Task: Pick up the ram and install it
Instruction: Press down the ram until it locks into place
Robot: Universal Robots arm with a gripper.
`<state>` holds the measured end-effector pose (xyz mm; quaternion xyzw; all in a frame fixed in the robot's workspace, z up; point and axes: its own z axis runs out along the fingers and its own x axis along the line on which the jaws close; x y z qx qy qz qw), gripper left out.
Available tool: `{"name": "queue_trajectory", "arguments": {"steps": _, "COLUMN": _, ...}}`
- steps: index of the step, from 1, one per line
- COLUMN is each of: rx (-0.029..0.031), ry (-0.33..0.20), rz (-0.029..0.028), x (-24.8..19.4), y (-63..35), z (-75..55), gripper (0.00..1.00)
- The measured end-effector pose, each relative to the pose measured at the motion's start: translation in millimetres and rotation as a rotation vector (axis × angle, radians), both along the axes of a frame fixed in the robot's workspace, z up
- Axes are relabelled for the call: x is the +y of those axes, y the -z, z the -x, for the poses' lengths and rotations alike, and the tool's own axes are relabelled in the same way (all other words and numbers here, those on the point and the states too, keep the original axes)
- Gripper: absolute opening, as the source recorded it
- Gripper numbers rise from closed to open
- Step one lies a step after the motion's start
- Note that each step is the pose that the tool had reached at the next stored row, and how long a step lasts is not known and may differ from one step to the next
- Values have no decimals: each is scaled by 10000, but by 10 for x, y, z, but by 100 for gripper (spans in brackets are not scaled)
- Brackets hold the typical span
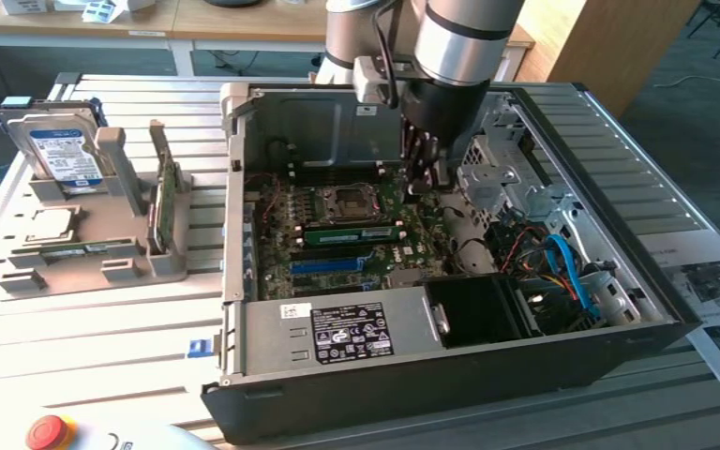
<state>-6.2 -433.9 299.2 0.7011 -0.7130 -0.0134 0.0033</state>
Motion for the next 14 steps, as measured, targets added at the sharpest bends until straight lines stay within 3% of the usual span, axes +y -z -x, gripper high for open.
{"name": "queue_trajectory", "arguments": {"steps": 14, "rx": 0, "ry": 0, "rz": 0, "x": 0, "y": 255, "z": 0, "gripper": 11}}
